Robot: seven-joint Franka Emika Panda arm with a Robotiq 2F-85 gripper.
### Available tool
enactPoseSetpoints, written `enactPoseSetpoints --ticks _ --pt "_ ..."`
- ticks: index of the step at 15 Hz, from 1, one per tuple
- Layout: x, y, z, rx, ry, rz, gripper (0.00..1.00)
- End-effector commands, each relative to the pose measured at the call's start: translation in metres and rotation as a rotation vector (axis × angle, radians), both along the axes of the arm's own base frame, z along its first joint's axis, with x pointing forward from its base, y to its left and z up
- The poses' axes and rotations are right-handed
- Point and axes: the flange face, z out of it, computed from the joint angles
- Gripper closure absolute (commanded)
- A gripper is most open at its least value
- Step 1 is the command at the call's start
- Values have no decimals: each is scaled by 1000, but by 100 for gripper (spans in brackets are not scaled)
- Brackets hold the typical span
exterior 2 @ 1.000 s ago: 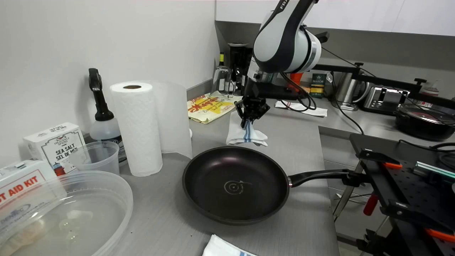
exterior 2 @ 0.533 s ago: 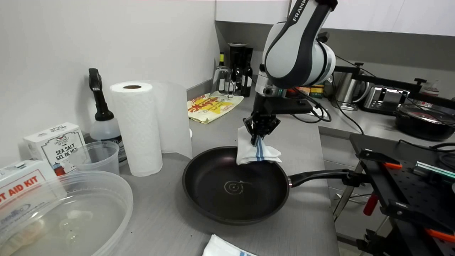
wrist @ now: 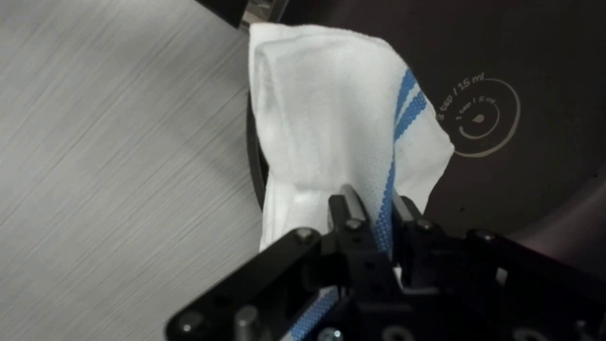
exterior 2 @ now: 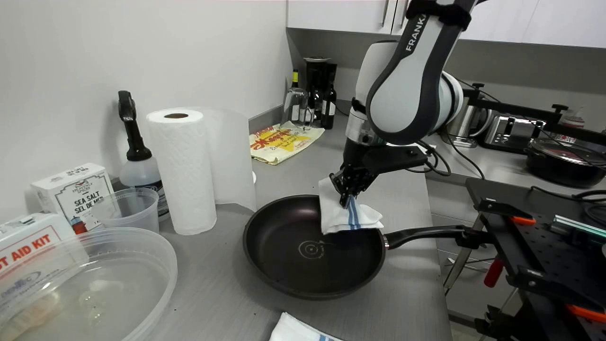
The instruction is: Use the white and blue towel on the right to wipe the black pan.
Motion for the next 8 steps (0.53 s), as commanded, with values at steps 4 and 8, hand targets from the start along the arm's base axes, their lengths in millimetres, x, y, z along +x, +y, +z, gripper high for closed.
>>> enactPoseSetpoints --ticks 4,8 --pt "-6 11 -25 -122 -32 59 96" --pt "-8 13 -37 -186 -47 96 96"
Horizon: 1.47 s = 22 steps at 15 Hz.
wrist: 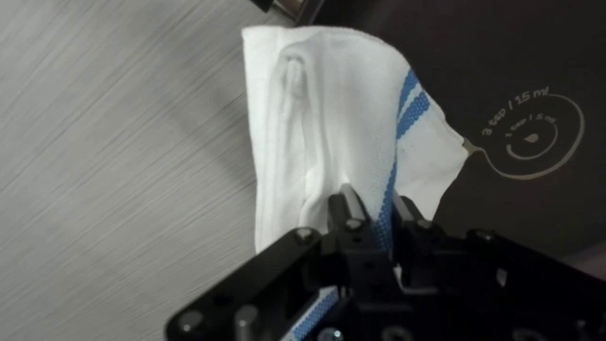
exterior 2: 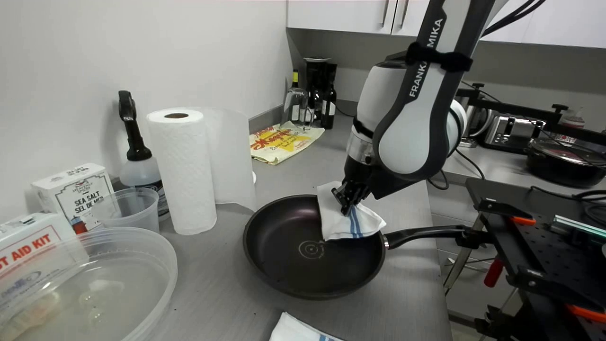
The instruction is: Use the white and blue towel on the right to wipe the black pan.
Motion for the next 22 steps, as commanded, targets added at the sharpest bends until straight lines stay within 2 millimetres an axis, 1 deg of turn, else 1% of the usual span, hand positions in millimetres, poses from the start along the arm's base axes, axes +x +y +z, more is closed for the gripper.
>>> enactPoseSetpoints --ticks 1,9,15,22 --pt "0 1 -11 -75 -33 26 96" --pt "-1 5 -25 -166 -49 73 96" --pt "2 2 -37 -200 -40 75 96" --pt "7 -1 -52 -193 -13 58 96"
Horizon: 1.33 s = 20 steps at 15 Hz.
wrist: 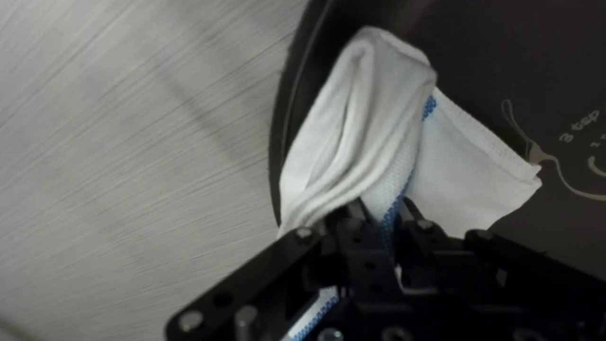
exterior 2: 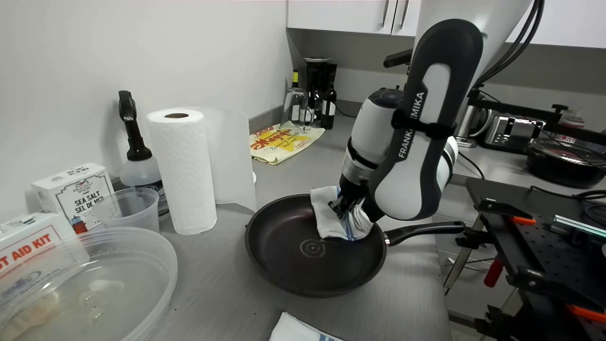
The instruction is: Use the white and blue towel on the right to wipe the black pan.
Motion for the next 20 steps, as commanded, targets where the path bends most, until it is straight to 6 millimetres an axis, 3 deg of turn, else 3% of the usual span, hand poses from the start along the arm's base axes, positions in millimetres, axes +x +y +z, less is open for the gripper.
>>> enactPoseSetpoints --ticks 1,8,13,20 --pt "3 -4 -16 -7 15 -20 96" --pt "5 20 -34 112 117 -46 96" --pt "10 36 -36 207 150 -102 96" --pt "15 75 -40 336 190 -173 96"
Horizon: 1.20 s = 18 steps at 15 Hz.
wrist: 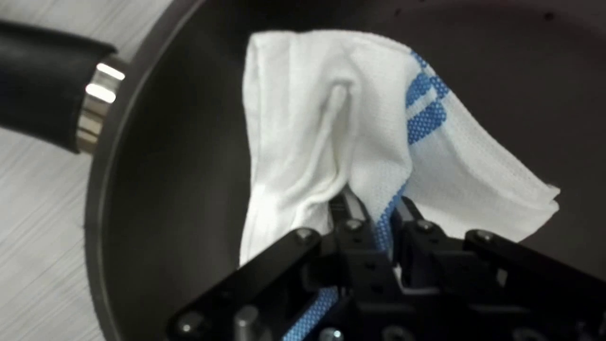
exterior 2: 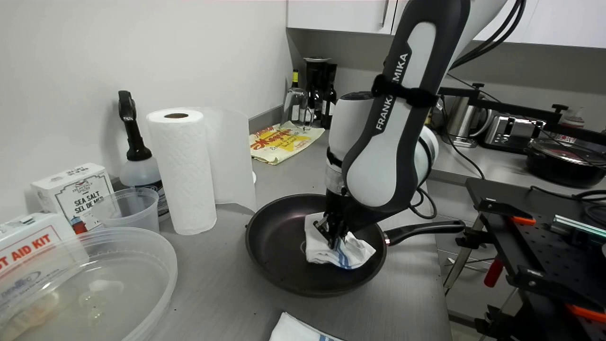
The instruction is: Use the white and blue towel on the right to wipe the black pan.
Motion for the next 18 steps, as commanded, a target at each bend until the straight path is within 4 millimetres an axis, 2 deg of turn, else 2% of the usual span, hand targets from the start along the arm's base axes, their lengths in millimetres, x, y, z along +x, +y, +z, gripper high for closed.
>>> enactPoseSetpoints --ticks 1,12,18 --pt "-5 29 -26 79 64 -44 96" --pt "2 57 -25 244 160 -99 96" --pt "5 61 -23 302 198 -129 96"
